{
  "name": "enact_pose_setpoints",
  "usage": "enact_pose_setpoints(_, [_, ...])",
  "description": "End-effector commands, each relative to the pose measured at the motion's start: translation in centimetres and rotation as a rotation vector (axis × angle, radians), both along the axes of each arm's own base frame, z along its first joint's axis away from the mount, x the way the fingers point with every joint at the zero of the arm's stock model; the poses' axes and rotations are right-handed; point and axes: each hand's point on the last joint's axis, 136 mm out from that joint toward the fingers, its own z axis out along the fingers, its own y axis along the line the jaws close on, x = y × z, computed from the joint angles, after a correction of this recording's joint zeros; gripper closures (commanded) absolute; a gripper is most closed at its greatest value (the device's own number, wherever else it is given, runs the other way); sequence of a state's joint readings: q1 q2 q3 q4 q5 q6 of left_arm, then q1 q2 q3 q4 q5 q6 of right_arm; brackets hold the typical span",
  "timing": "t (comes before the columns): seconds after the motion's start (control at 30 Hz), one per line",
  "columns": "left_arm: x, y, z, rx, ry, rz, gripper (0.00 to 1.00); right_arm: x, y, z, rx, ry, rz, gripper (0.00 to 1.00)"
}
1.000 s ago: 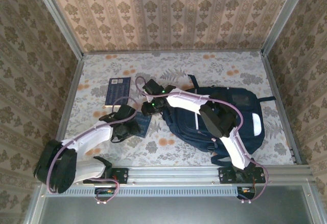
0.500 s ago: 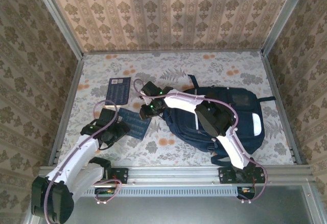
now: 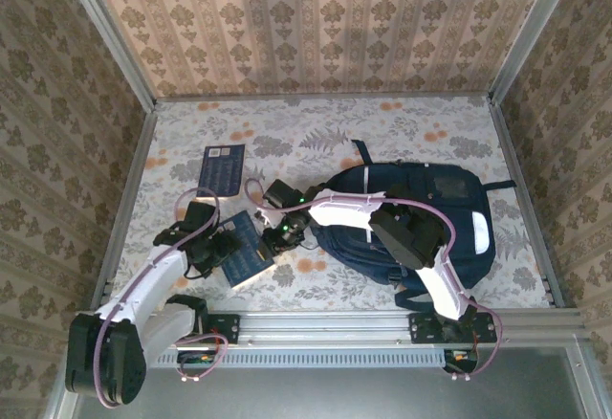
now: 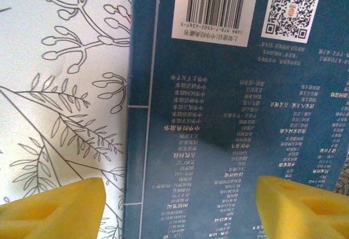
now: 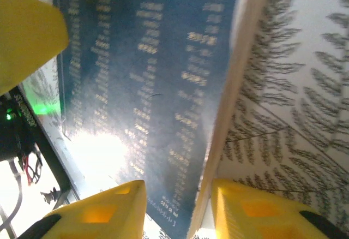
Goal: Pack the student bag
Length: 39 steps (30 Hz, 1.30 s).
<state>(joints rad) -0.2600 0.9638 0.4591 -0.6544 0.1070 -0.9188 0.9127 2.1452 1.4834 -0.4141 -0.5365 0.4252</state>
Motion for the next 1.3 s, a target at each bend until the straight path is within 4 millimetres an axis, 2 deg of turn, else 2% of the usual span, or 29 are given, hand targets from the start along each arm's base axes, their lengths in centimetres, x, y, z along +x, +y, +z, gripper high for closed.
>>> enact_pose_setpoints(0.0, [0.1,-0.1,0.0,-0.005,-0.006,-0.022,0.27,3.2,0.3,1.0,-0.012,-0.039,-0.156,0.59])
enact_pose_setpoints(0.1, [0.0,-0.1,0.0,-0.01,-0.009,-0.024,0.27,4.5,1.1,0.2,-0.017,-0.009,-0.265,0.59])
enact_pose_setpoints(0.2, [0.0,-0.2,0.0,-0.017,-0.015,-0.025,0.28,5.0,1.9,-0.3,-0.021,0.001,-0.301,0.62])
enact_pose_setpoints(0.53, [0.4,-1.5,-0.3,-0.092,-0.039,-0.04,0.41,3.8,4.2,-1.7,0.0,0.082,-0.262,0.66])
enact_pose_setpoints(0.63, [0.5,-1.8,-0.5,-0.109,-0.044,-0.044,0.46,3.0,5.4,-1.1,0.028,0.105,-0.234,0.66])
enact_pose_setpoints(0.77, [0.3,-1.9,-0.9,-0.112,-0.035,-0.047,0.49,2.1,6.9,1.0,0.113,0.159,-0.224,0.65])
enact_pose_setpoints(1.03, [0.0,-1.8,-0.8,-0.112,-0.043,-0.049,0.52,2.0,7.4,4.4,0.204,0.199,-0.244,0.66])
enact_pose_setpoints(1.13, [0.0,-1.7,-0.4,-0.106,-0.054,-0.05,0.52,1.9,7.3,4.8,0.212,0.199,-0.239,0.68])
enact_pose_setpoints(1.27, [0.1,-1.5,0.3,-0.097,-0.062,-0.055,0.52,2.1,6.2,4.1,0.175,0.174,-0.254,0.72])
